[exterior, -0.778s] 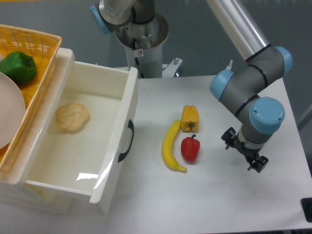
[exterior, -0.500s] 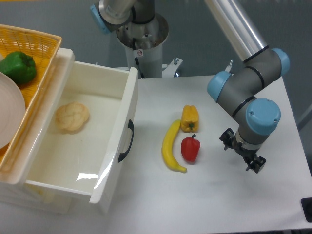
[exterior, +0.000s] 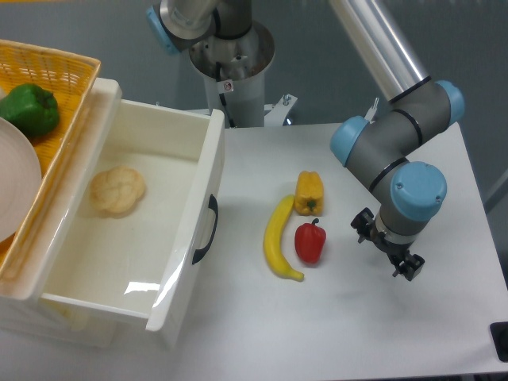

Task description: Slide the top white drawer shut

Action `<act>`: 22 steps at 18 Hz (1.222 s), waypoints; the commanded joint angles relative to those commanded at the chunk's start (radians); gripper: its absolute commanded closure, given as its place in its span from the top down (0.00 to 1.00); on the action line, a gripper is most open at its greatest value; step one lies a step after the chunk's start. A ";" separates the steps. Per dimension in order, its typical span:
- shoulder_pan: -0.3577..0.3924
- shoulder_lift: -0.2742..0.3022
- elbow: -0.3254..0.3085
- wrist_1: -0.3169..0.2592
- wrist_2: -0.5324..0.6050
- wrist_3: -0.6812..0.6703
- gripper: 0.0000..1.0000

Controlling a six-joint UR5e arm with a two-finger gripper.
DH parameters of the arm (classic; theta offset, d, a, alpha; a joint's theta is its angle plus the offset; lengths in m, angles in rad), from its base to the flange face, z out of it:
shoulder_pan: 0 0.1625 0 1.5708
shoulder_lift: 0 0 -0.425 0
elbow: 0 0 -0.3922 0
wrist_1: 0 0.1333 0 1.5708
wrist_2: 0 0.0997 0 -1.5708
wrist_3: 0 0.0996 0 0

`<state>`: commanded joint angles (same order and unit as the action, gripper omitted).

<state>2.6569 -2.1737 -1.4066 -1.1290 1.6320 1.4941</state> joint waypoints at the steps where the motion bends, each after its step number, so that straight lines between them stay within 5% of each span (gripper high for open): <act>1: -0.008 0.005 -0.009 0.000 0.005 -0.009 1.00; 6: -0.052 0.014 -0.015 0.002 0.003 -0.162 0.95; 7: -0.058 0.015 -0.015 0.000 -0.003 -0.185 0.88; 10: -0.060 0.029 -0.031 -0.008 -0.073 -0.251 0.43; 13: -0.061 0.066 -0.066 -0.006 -0.125 -0.331 0.23; 22: -0.106 0.123 -0.086 -0.011 -0.345 -0.592 0.16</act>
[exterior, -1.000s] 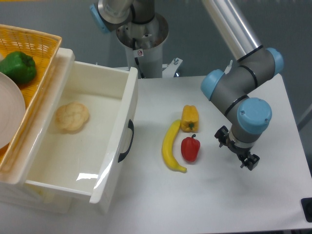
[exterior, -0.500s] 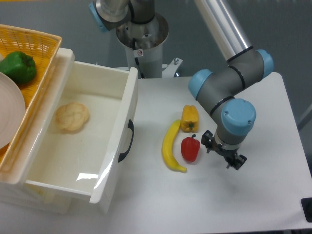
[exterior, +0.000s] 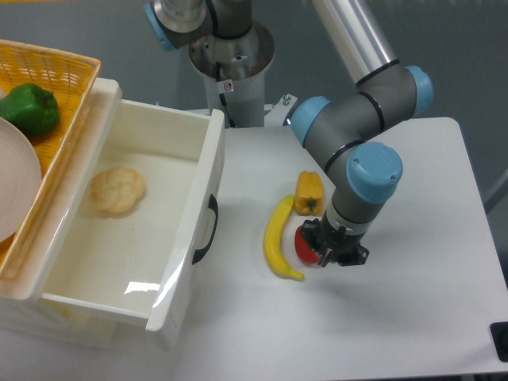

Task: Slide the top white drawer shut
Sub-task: 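Move the gripper over the peppers toward the open drawer's front panel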

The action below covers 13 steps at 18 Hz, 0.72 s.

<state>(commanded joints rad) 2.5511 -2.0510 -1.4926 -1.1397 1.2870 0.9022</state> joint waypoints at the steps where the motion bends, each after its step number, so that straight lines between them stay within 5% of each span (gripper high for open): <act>1: -0.008 0.005 -0.002 -0.002 -0.003 -0.014 0.16; 3: -0.015 0.021 -0.005 -0.030 -0.023 -0.026 0.16; 8: -0.008 0.063 -0.025 -0.222 -0.250 -0.023 0.16; 13: -0.008 0.100 -0.025 -0.317 -0.330 -0.025 0.16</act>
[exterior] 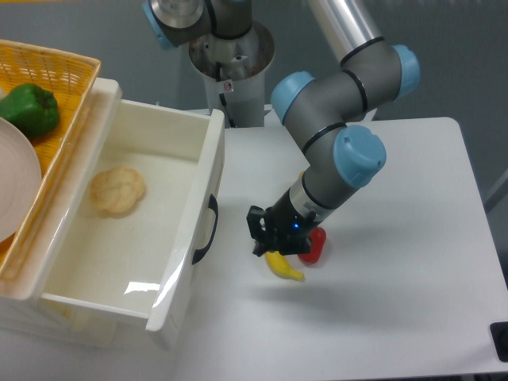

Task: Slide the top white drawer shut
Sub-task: 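Move the gripper over the peppers toward the open drawer's front panel, then push the drawer front with the gripper, sliding the drawer shut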

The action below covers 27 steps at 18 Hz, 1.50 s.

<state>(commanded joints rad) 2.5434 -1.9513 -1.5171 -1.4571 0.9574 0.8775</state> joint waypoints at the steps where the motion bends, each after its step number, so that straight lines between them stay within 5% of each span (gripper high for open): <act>1: 0.000 0.006 0.000 -0.011 -0.015 0.000 0.16; 27: -0.057 0.046 0.000 -0.055 -0.055 -0.043 0.18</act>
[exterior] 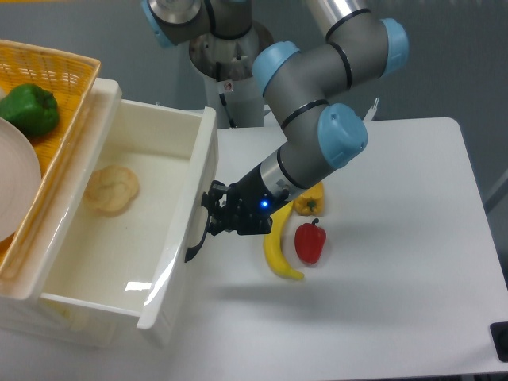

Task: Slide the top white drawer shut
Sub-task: 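Push the drawer front with the gripper, sliding the drawer shut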

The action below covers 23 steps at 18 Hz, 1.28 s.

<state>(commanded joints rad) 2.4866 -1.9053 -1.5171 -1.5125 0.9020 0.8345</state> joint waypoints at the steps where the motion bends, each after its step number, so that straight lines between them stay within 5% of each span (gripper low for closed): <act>1: -0.002 0.000 -0.002 -0.002 0.000 -0.003 0.18; 23: -0.106 0.035 -0.015 -0.011 0.003 -0.054 0.19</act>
<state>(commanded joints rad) 2.3808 -1.8700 -1.5324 -1.5232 0.9050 0.7808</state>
